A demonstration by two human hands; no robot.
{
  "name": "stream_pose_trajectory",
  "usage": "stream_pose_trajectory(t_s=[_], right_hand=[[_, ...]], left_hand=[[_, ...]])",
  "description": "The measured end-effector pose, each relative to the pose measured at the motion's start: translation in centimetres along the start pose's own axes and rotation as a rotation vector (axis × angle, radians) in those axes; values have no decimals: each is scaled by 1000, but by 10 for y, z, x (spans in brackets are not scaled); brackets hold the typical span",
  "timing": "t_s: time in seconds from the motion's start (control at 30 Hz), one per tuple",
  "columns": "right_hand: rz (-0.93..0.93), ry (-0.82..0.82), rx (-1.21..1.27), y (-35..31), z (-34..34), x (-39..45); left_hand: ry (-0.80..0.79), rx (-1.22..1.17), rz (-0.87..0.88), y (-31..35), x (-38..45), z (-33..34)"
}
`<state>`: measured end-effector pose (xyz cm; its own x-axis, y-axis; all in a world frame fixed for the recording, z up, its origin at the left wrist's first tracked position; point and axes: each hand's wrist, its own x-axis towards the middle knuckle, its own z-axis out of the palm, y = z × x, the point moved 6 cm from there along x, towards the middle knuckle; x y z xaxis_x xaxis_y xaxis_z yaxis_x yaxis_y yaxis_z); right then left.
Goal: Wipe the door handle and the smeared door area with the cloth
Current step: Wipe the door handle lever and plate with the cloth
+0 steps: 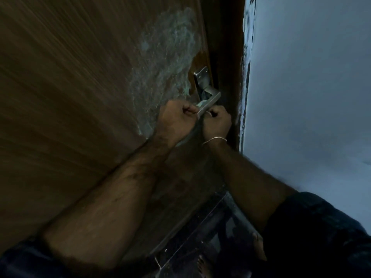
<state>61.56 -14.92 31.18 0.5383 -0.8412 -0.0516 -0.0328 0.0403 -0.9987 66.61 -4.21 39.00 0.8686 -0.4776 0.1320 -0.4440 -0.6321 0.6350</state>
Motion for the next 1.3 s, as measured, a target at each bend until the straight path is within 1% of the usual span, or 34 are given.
stream_pose_trajectory(t_s=[0.03, 0.1, 0.23, 0.3, 0.37, 0.47, 0.53, 0.63, 0.77, 0.83, 0.93, 1.1, 1.2, 1.27, 1.3], right_hand=[[-14, -28, 28, -1, 5, -2], [28, -22, 132, -1, 9, 0], [162, 88, 336, 7, 9, -3], [228, 75, 483, 11, 13, -5], [223, 22, 599, 9, 15, 0], [139, -30, 561, 6, 13, 10], [134, -38, 570, 10, 15, 14], [235, -79, 681, 23, 20, 14], [356, -90, 684, 35, 15, 3], [320, -118, 698, 24, 15, 5], [230, -145, 649, 10, 15, 13], [282, -146, 593, 21, 12, 8], [241, -146, 584, 14, 9, 12], [170, -157, 517, 8, 7, 19], [137, -164, 428, 9, 5, 21]], left_hand=[[14, -6, 11, 0, 0, -1], [22, -7, 23, 1, -1, -2], [-15, -18, -1, 0, 0, 1], [-30, -27, -5, 1, -1, 1], [-22, -29, -1, 2, 0, 0], [-12, -12, -11, 2, 0, -1], [-20, -17, -16, 1, 0, 0], [-23, -24, -22, 1, -1, 0], [-18, -13, -35, -1, -1, 2], [-12, -17, -33, -1, -1, 1], [-8, -32, -37, -2, 1, 1], [-9, -46, -27, 3, -2, -1], [-17, -47, -24, 4, -3, -2], [-18, -39, -43, 3, -1, -2], [-18, -35, -57, 1, -1, -1]])
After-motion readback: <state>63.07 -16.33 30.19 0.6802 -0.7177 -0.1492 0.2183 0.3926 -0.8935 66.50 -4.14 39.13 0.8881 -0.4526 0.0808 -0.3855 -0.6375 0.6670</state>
